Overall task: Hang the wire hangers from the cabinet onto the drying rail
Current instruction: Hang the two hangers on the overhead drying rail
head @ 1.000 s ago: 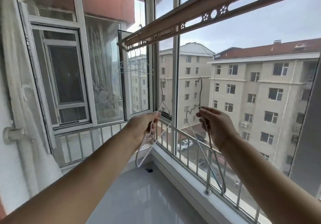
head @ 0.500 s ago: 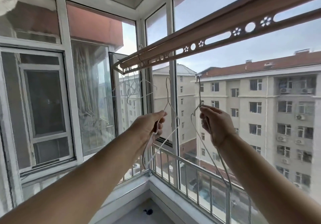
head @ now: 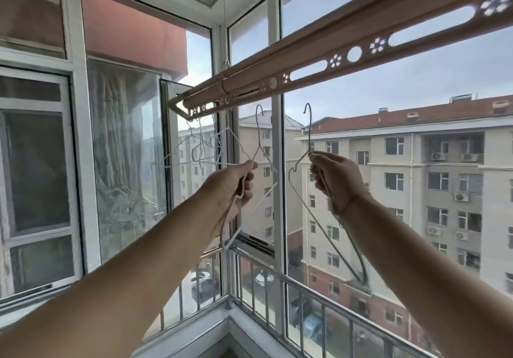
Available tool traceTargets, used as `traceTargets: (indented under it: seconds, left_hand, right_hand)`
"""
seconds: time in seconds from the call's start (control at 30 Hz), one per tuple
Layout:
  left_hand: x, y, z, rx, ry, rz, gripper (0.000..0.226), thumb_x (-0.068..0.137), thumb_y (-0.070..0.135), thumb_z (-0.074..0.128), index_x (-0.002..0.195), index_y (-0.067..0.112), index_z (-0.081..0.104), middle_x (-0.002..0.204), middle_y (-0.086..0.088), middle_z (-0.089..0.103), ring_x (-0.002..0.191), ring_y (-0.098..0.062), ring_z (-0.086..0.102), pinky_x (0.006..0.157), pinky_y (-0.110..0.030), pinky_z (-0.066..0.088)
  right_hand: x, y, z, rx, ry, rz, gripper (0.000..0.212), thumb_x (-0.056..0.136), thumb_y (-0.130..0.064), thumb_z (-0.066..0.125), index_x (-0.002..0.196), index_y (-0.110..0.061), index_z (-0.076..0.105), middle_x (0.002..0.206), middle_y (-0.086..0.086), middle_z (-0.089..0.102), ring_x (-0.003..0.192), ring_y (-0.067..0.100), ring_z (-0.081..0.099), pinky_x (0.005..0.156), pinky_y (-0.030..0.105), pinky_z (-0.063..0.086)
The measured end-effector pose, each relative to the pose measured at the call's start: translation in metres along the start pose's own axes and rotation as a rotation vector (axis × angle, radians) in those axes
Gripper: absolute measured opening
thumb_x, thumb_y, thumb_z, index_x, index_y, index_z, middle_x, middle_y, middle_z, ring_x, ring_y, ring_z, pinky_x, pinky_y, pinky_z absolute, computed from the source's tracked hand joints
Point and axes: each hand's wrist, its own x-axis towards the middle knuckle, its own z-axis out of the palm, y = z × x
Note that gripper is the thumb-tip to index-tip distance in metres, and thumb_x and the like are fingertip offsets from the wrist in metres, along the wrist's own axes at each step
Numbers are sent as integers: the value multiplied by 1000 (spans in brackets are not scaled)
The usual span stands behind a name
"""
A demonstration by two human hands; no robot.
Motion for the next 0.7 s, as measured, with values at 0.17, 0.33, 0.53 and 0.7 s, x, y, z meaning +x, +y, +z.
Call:
traceTargets:
  seconds: [0.17, 0.33, 0.53, 0.7]
  left_hand:
    - [56, 16, -9, -35, -7, 55, 16, 91, 18, 56, 97, 5, 64, 65, 2, 50, 42, -2, 45, 37, -14, 38]
    - [103, 31, -16, -52, -13, 98, 14, 91, 19, 57, 92, 7, 64, 65, 3, 50, 46, -2, 43, 37, -13, 38]
    - [145, 38, -23, -83, -80, 125, 14, 91, 19, 57, 88, 7, 63, 65, 3, 50, 51, -3, 42, 42, -11, 38]
    - [174, 44, -30, -106, -133, 109, 15, 91, 18, 57, 91, 5, 63, 66, 2, 50, 53, -4, 43, 47, -13, 38]
  right_hand:
    - [50, 13, 33, -72, -9, -59, 20, 84, -4, 56, 71, -15, 66, 59, 4, 52, 51, 12, 38, 53, 22, 32]
    - [92, 14, 63, -144, 13, -138, 14, 80, -2, 54, 78, 5, 67, 62, 11, 48, 54, 15, 35, 52, 26, 26]
    - [122, 12, 93, -198, 52, -219, 24, 78, -2, 54, 91, 17, 59, 73, 16, 42, 60, 19, 29, 52, 26, 21]
    - [135, 20, 107, -231, 131, -249, 19, 79, -1, 54, 83, 16, 62, 68, 16, 44, 54, 17, 30, 50, 26, 21]
